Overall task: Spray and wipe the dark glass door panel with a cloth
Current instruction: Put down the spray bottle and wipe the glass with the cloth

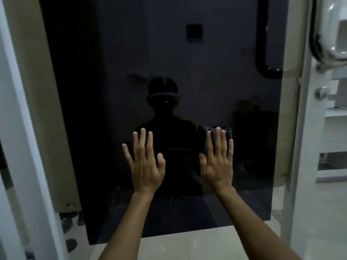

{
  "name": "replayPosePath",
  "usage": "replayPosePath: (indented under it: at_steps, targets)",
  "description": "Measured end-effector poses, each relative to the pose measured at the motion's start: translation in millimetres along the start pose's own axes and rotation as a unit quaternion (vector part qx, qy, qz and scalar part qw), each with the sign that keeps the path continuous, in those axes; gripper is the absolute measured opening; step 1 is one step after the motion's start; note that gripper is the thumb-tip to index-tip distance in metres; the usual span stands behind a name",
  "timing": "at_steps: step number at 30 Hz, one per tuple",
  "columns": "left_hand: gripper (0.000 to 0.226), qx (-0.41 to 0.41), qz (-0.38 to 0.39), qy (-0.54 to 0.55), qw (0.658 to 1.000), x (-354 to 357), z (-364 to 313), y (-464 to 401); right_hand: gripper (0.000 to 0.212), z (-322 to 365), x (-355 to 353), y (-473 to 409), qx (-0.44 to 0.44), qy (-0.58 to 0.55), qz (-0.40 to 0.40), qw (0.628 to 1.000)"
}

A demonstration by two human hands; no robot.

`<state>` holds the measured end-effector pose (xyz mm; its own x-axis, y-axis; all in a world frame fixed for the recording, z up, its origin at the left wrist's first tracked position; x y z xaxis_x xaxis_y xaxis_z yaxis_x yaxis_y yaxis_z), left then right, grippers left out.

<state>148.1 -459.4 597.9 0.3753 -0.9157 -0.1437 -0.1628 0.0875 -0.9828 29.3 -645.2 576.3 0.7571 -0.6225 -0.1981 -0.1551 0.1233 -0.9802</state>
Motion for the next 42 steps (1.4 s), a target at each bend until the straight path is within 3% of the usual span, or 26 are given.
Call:
replayPosePath:
  at_steps: [6, 11, 20, 27, 42]
  targets:
    - [0.063, 0.073, 0.07, 0.008, 0.995, 44.8, -60.2, 20.0, 0.065, -3.1, 0.4, -0.1, -0.009, -0.014, 0.005, 1.0]
    - [0.062, 0.062, 0.05, -0.033, 0.996, 53.5, -57.2, 23.8, 0.065, -20.8, 2.6, 4.9, -0.045, -0.018, -0.007, 0.999]
    - [0.064, 0.009, 0.01, 0.001, 1.0, 57.1, -73.2, 24.1, 0.067, -106.4, 11.4, 21.7, -0.003, 0.001, -0.006, 1.0]
    - [0.067, 0.083, 0.073, -0.005, 0.994, 92.3, -120.6, 45.0, 0.064, -142.3, 14.9, 26.3, 0.019, -0.008, -0.009, 1.0]
    - [0.066, 0.081, 0.047, -0.056, 0.994, 101.0, -118.4, 49.7, 0.065, -206.8, 22.6, 40.7, 0.036, -0.026, -0.001, 0.999]
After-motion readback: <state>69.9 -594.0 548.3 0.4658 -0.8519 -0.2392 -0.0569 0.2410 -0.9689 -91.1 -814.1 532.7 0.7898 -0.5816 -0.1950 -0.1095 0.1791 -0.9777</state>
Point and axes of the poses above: each hand's wrist, its own y-axis away from the middle knuckle, its own x-axis out of the palm, z = x × y, the point moved 7 cm from there along -y, towards the middle knuckle, and after that the axes turned 10 degrees about y, right-handed, at the moved point
